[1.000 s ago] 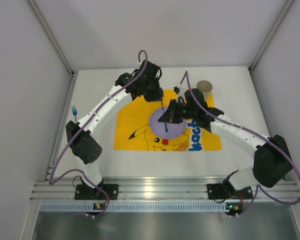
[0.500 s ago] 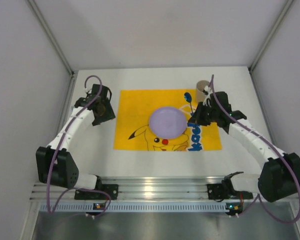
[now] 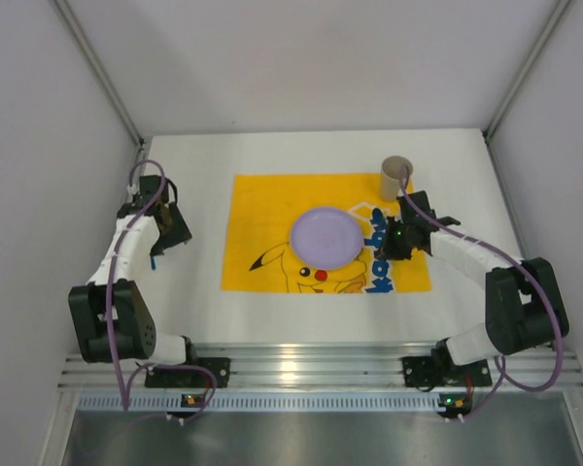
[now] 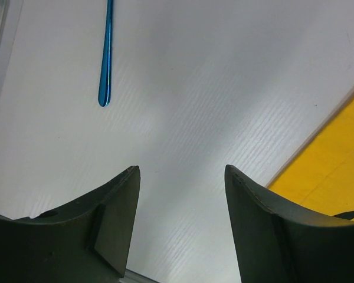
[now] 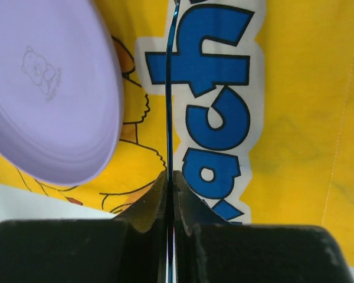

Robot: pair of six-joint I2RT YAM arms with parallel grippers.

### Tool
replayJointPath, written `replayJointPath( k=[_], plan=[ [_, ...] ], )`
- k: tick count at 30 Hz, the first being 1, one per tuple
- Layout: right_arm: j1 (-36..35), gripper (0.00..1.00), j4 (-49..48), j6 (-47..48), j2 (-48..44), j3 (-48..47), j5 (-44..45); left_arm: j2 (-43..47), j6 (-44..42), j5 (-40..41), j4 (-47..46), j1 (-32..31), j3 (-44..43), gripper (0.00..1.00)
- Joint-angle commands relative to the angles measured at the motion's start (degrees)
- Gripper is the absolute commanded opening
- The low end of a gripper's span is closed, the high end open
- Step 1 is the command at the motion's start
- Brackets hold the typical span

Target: Set the dinner table for one person

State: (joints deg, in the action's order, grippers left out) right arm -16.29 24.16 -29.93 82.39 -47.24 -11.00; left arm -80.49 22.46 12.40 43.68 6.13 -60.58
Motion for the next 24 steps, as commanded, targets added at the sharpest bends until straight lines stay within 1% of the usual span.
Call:
replayJointPath(
  k=[1, 5, 8, 9, 11, 12, 13, 14, 15, 18, 20, 21, 24],
  plan=[
    [1.35, 0.0, -4.47, -2.76, 1.54, 0.04, 4.32, -1.25, -2.24, -1.86, -3.08, 0.37, -0.86, 0.64],
    [2.23, 0.0, -6.84, -5.48, 2.42, 1.8, 6.17, -3.09, -2.68, -1.68, -3.43, 0.72, -1.65, 0.64],
    [2.41, 0.0, -8.07, -5.75, 4.09, 1.89, 6.26, -4.5, -3.21, -0.28, -3.34, 1.08, -2.26, 0.64],
    [2.41, 0.09, -8.08, -5.66, 4.53, 1.81, 6.26, -5.2, -3.3, -0.01, -3.34, 1.34, -2.44, 0.64],
    [2.41, 0.29, -7.82, -5.58, 5.85, 1.28, 6.17, -5.99, -3.21, 1.48, -3.51, 1.95, -2.53, 0.63],
    [2.41, 0.42, -7.47, -5.4, 6.03, 1.1, 6.35, -6.34, -3.04, 2.27, -3.6, 2.13, -2.53, 0.63],
    [2.32, 0.5, -6.33, -5.4, 5.85, 0.84, 6.52, -6.7, -2.86, 3.23, -3.78, 2.83, -2.53, 0.63],
    [2.41, 0.54, -5.89, -5.22, 5.5, 0.58, 6.7, -7.05, -2.25, 4.11, -3.78, 3.18, -2.62, 0.63],
    [2.32, 0.64, -5.45, -4.96, 5.07, 0.4, 7.05, -7.75, -1.98, 4.64, -3.78, 3.53, -2.7, 0.63],
    [2.41, 0.76, -2.02, -3.82, 2.52, -0.74, 8.19, -8.19, -1.45, 6.49, -4.3, 4.77, -2.97, 0.62],
    [2.41, 0.8, 1.22, -2.68, 0.32, -2.05, 8.37, -8.02, -2.06, 7.72, -5.36, 4.86, -3.23, 0.62],
    [2.41, 0.86, 2.46, -2.33, -0.38, -2.58, 8.72, -8.02, -2.33, 8.68, -5.71, 4.86, -3.23, 0.62],
    [2.41, 0.91, 7.38, -0.83, -3.11, -4.78, 8.72, -8.19, -3.73, 10.17, -8.34, 4.86, -2.71, 0.62]
  ],
)
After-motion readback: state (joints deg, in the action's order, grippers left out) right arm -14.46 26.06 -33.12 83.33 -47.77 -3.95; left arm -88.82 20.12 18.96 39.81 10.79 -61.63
